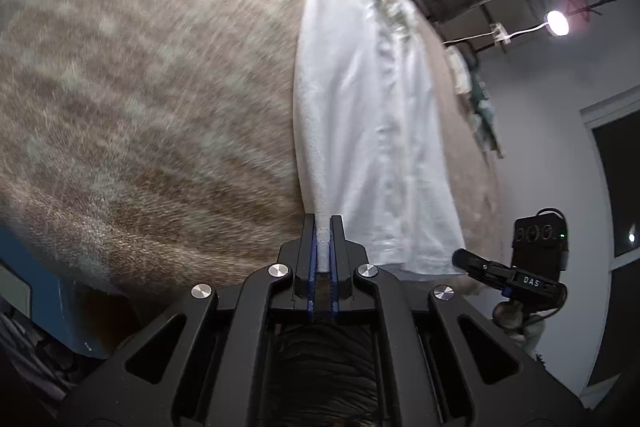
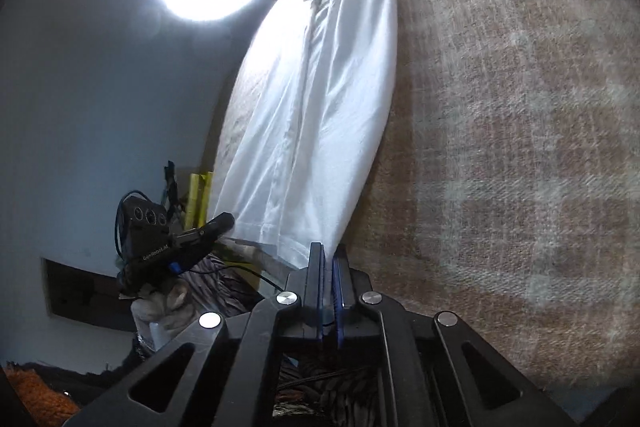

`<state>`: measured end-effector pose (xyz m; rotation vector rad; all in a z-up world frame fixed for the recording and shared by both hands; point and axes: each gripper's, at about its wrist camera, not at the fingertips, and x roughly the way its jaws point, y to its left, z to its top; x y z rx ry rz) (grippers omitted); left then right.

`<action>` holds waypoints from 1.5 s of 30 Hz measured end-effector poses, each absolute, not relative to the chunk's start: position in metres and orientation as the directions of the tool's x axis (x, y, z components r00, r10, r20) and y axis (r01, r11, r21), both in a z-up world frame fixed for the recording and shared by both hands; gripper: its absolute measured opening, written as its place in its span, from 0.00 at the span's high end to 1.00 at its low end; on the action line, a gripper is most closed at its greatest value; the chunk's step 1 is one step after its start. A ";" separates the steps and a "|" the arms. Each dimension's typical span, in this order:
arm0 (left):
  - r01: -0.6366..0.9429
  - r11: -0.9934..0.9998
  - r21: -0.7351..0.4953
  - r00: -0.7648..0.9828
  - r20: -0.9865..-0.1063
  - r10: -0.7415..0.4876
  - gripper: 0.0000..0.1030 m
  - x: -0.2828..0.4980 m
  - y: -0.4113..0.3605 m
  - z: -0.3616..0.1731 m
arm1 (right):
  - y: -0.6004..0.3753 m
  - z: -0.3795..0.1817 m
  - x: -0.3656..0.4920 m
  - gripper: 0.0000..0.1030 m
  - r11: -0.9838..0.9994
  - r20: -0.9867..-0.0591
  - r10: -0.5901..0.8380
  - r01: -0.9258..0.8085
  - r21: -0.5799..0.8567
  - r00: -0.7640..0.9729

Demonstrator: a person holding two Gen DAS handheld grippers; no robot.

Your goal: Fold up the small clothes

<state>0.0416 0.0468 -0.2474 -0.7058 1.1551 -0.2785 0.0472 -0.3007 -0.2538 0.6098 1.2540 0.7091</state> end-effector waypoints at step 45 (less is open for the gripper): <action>-0.129 0.764 -0.632 0.488 -0.711 -0.506 0.97 0.257 0.069 -0.235 | -0.312 -0.239 0.247 0.95 0.684 -0.657 0.706 -0.016 0.729 0.265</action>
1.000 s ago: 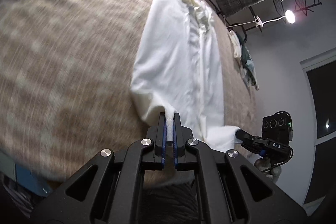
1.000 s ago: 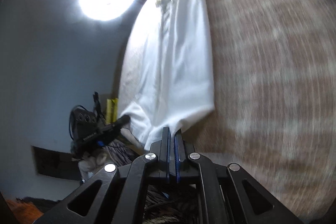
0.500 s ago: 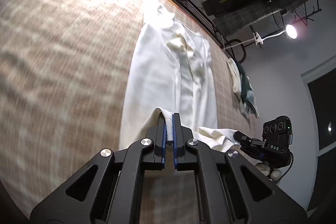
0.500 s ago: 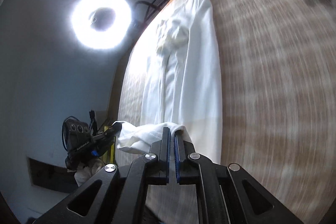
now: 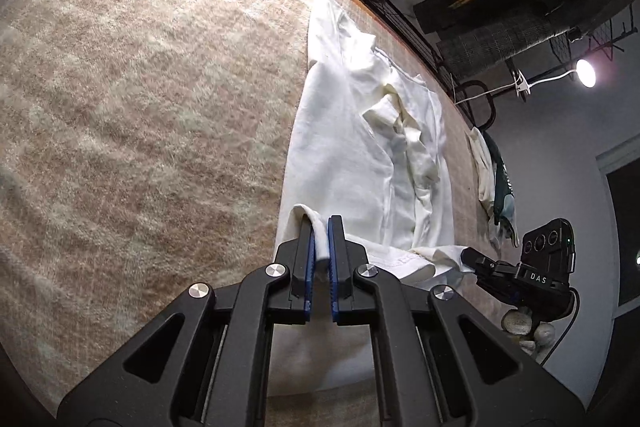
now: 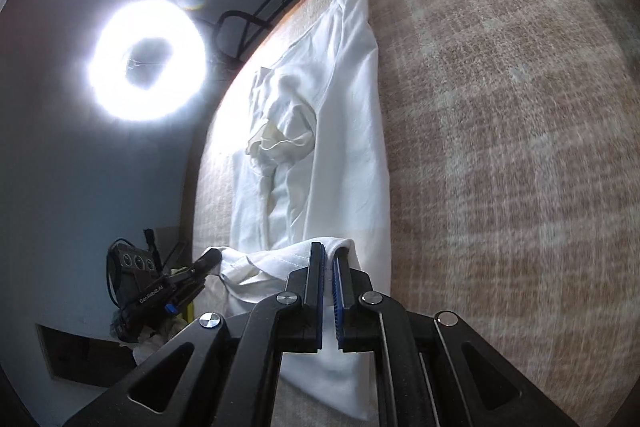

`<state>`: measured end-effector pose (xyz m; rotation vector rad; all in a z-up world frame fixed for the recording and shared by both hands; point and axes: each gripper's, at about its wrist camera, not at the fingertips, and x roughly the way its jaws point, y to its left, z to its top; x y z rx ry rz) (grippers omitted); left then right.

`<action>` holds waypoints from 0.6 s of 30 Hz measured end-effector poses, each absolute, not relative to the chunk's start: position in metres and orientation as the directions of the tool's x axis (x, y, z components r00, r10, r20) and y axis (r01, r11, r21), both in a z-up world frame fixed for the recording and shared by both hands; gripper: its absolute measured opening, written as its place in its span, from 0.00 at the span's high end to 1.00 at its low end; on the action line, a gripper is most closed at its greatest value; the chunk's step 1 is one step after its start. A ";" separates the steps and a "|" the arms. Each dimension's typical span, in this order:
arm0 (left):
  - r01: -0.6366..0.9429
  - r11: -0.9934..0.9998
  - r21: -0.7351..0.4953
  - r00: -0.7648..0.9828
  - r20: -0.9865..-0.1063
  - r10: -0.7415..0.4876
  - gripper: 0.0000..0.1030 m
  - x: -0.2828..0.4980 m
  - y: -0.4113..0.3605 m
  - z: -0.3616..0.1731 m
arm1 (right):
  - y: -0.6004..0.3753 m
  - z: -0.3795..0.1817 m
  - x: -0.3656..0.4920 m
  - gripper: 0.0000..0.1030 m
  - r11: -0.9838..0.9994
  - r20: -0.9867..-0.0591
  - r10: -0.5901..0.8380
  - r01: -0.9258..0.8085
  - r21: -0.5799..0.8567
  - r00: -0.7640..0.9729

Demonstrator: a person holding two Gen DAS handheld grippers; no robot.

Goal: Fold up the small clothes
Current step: 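Lift the hem with both grippers, fold it toward the collar, and open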

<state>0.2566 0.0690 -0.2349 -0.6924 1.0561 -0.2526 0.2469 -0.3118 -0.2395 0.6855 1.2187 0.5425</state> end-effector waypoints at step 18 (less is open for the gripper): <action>0.091 0.872 -0.482 0.413 -0.778 -0.473 0.70 0.242 0.040 -0.234 | -0.276 -0.217 0.232 0.72 0.725 -0.691 0.688 -0.264 0.637 0.221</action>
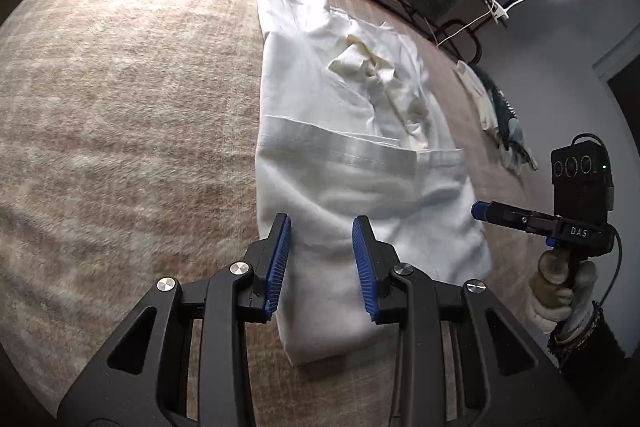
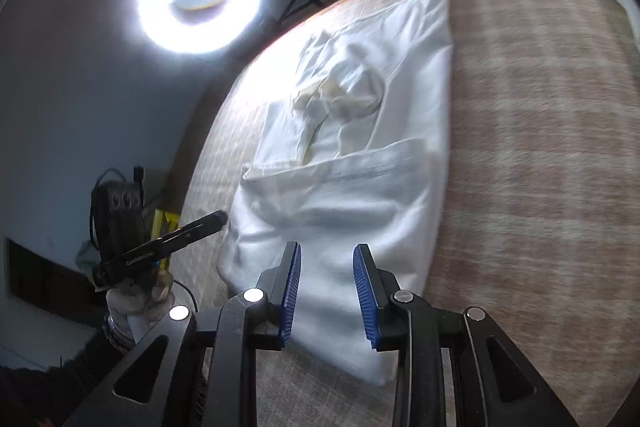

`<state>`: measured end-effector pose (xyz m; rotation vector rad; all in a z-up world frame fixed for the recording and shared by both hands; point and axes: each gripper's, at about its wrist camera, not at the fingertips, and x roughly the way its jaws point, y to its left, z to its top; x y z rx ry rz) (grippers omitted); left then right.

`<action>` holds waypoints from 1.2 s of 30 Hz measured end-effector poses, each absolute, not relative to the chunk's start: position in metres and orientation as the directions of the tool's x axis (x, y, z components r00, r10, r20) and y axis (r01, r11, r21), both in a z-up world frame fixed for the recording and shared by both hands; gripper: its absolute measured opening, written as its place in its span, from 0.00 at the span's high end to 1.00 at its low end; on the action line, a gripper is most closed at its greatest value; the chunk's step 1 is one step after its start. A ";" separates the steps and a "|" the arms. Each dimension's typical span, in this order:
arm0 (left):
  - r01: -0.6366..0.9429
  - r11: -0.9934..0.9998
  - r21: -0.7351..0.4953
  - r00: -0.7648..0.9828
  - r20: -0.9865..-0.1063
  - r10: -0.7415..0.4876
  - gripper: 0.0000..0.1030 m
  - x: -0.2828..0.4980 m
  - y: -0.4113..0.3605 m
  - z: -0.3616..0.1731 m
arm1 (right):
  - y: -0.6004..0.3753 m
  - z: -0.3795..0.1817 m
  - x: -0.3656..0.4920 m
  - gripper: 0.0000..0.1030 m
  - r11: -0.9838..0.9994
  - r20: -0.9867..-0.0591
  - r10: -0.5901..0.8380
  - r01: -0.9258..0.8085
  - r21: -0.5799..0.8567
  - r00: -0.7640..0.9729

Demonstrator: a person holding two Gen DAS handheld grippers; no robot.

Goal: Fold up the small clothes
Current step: 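Move both open grippers to the collar edge of the white T-shirt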

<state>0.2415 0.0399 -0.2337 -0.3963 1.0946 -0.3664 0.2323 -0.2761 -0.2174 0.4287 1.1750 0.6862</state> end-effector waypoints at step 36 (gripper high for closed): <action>-0.024 0.913 -0.408 0.512 -0.789 -0.339 0.59 0.464 0.073 -0.238 | -0.327 -0.221 0.419 0.53 0.835 -0.716 0.535 -0.148 0.531 0.448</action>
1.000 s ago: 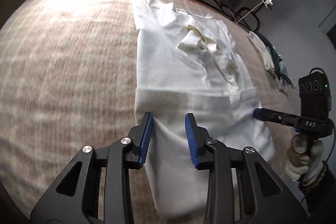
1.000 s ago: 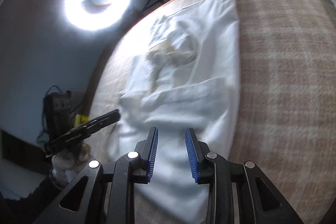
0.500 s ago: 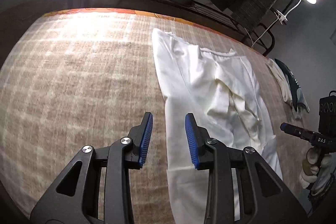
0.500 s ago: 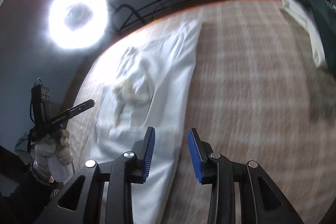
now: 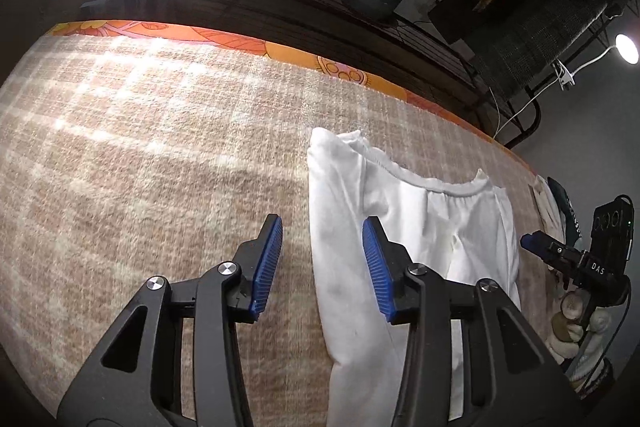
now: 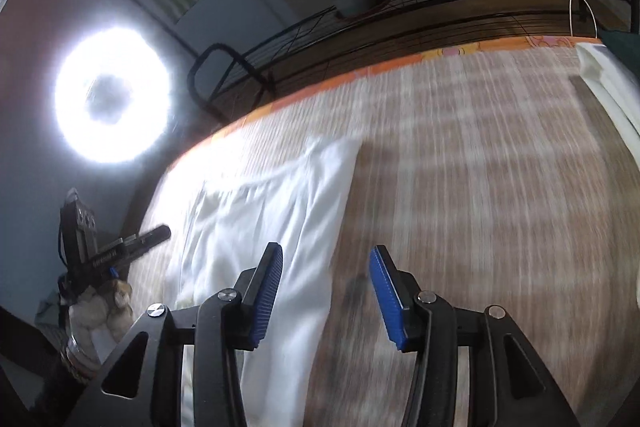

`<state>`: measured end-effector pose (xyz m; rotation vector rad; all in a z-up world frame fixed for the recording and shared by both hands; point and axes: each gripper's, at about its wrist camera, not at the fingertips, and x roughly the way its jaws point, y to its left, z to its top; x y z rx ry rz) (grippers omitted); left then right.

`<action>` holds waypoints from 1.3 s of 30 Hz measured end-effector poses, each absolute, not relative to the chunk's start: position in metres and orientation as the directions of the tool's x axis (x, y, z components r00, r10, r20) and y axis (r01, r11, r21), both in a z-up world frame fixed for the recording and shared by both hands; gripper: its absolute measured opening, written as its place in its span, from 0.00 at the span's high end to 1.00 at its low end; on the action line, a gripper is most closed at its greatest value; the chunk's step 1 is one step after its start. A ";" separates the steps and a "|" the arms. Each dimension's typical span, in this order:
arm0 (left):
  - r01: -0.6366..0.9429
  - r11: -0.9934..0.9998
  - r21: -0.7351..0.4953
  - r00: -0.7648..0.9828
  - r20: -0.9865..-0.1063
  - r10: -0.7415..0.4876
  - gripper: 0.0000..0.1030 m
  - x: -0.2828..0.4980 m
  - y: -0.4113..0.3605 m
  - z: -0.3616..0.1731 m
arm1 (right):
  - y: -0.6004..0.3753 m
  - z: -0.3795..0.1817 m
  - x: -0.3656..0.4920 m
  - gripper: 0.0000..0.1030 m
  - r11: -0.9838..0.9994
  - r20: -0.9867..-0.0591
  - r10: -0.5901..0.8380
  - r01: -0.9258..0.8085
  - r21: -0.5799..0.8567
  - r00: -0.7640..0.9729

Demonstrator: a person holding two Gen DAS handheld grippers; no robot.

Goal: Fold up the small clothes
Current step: 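Move both open grippers to the collar edge of the white T-shirt, then grasp the collar edge with both grippers and fold it over the hem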

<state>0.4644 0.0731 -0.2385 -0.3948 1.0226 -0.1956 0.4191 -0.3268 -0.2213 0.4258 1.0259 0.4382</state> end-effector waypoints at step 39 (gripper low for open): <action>0.157 0.917 -0.367 0.614 -0.690 -0.382 0.97 0.384 0.050 -0.141 | -0.293 -0.142 0.381 0.99 0.826 -0.654 0.564 -0.333 0.455 0.503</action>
